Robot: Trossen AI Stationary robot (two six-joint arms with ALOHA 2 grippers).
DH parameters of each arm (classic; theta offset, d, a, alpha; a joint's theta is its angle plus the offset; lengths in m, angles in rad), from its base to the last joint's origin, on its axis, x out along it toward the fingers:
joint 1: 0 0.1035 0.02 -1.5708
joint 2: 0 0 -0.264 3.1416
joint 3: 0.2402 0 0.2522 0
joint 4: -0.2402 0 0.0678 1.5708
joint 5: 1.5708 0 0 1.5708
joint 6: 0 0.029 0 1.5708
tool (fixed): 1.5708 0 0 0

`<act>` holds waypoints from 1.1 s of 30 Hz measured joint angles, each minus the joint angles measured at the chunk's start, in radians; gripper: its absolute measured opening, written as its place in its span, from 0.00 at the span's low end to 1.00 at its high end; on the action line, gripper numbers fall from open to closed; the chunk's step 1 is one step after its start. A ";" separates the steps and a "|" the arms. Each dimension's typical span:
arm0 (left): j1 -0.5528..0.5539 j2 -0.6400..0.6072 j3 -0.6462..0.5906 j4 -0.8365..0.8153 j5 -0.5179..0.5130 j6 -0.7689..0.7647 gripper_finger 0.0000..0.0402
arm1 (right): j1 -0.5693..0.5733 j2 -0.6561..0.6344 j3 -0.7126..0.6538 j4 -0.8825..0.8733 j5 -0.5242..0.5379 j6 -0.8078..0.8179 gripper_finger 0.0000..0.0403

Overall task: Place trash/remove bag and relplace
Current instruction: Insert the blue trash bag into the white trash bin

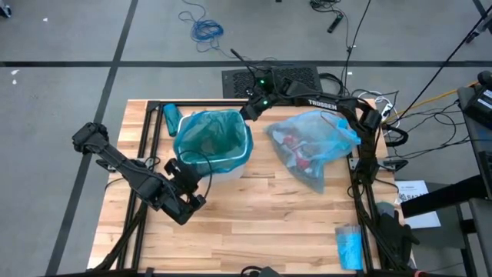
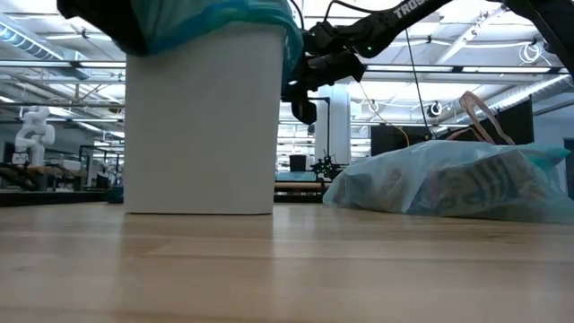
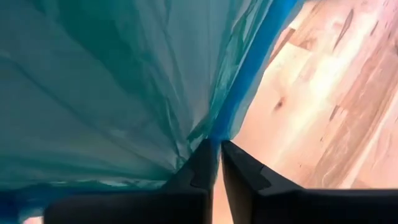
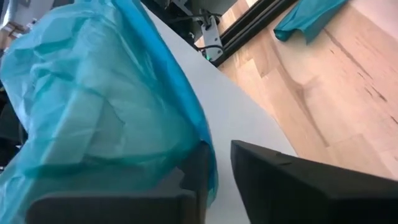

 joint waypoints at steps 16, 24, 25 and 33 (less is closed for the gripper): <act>-0.040 0.000 0.071 -0.007 -0.002 -0.011 0.16 | -0.022 -0.157 0.000 -0.020 0.033 -0.026 0.26; -0.080 0.000 0.128 -0.009 -0.004 -0.011 0.16 | -0.029 -0.166 0.000 -0.069 0.030 -0.029 0.26; -0.085 0.000 0.140 -0.011 -0.004 -0.011 0.16 | -0.024 -0.171 0.000 -0.062 0.030 -0.033 0.26; -0.107 0.000 0.258 -0.022 -0.038 0.070 0.16 | 0.000 -0.258 0.000 -0.054 0.060 -0.048 0.26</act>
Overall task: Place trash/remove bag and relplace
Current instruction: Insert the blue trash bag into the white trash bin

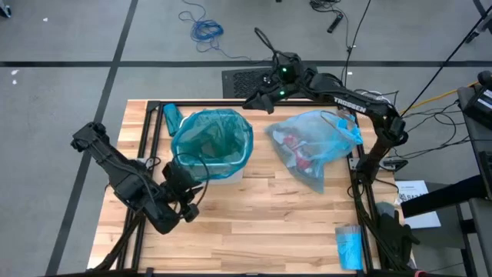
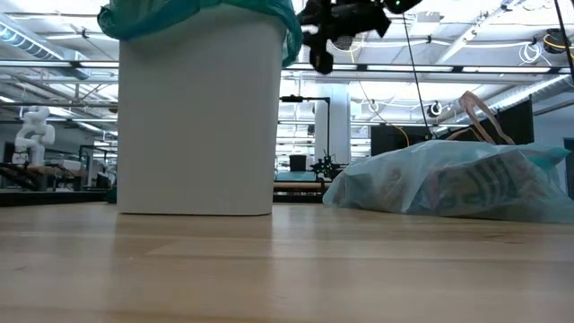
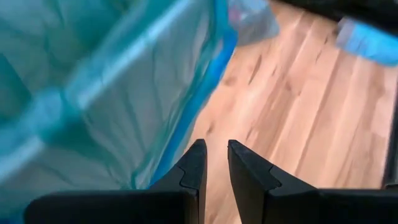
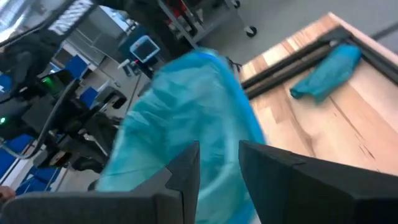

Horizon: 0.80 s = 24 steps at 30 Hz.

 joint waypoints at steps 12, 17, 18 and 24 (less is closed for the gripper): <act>0.130 -0.086 0.198 -0.276 -0.219 0.037 0.16 | 0.136 -0.106 0.000 -0.066 0.134 -0.062 0.26; 0.276 -0.180 0.210 -0.287 -0.180 0.056 0.16 | 0.170 -0.109 0.000 -0.101 0.155 -0.076 0.26; 0.298 -0.200 0.211 -0.262 -0.180 0.076 0.16 | 0.174 -0.110 0.000 -0.104 0.155 -0.076 0.26; 0.416 -0.290 0.214 -0.186 -0.061 0.226 0.21 | 0.188 -0.111 0.000 -0.127 0.158 -0.076 0.26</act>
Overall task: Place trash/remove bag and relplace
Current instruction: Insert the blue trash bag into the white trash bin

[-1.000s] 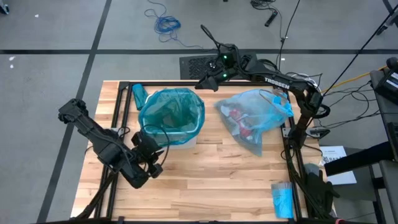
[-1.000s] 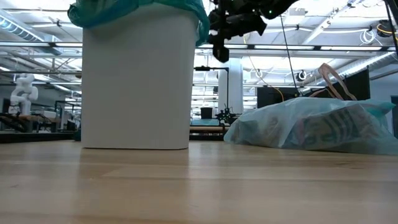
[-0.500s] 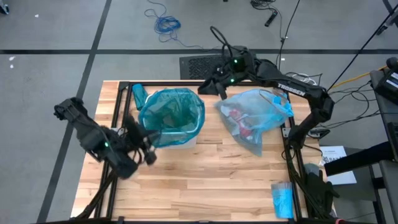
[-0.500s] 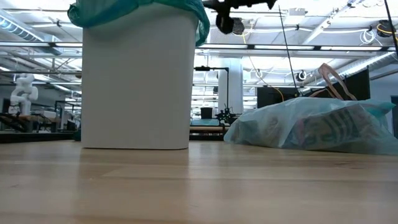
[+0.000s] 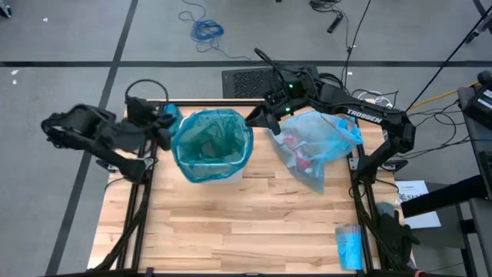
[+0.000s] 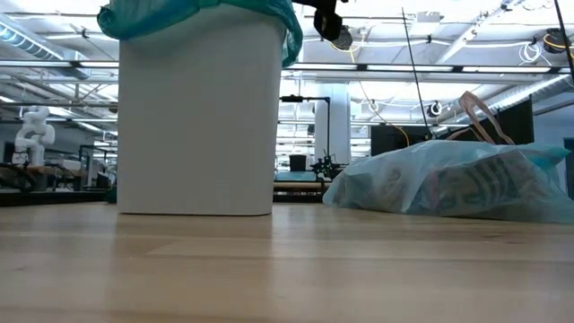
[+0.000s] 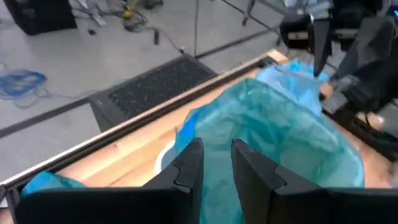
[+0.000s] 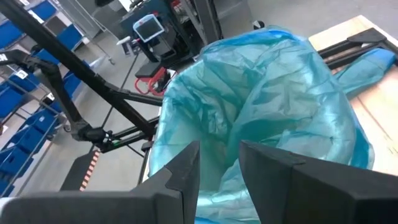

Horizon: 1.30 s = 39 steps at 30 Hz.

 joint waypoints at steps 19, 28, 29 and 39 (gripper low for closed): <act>0.246 0.089 -0.102 -0.048 0.154 0.313 0.25 | 0.019 -0.010 0.000 -0.026 0.026 0.001 0.26; 0.317 0.086 -0.116 -0.035 0.228 0.369 0.23 | 0.020 -0.010 0.000 -0.026 0.026 -0.003 0.26; 0.324 0.086 -0.116 -0.034 0.237 0.368 0.21 | 0.020 -0.010 0.000 -0.026 0.026 -0.003 0.26; 0.386 0.070 -0.116 0.004 0.284 0.375 0.00 | 0.032 -0.010 0.000 -0.046 0.018 0.000 0.26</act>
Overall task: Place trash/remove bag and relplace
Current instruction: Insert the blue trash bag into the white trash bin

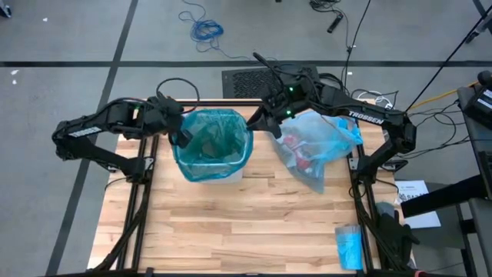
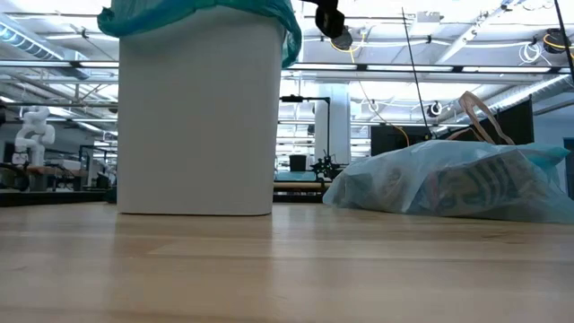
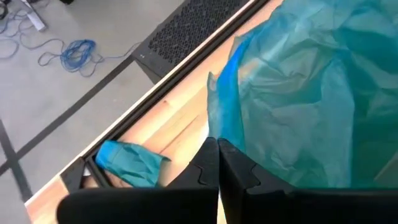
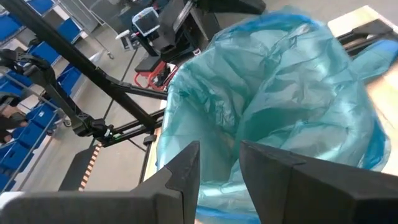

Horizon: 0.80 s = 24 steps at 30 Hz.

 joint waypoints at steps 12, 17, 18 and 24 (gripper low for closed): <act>0.082 -0.022 0.000 0.036 -0.001 0.065 0.00 | 0.210 -0.001 0.000 -0.056 0.320 -0.003 0.21; 0.113 -0.026 0.000 0.066 -0.062 0.063 0.00 | 0.242 -0.076 -0.150 0.101 0.379 0.112 0.23; 0.117 -0.030 0.000 0.076 -0.081 0.054 0.00 | 0.254 -0.110 -0.214 0.172 0.387 0.150 0.23; 0.268 -0.035 0.001 0.144 -0.126 0.106 0.00 | 0.293 -0.316 -0.595 0.590 0.516 0.376 0.24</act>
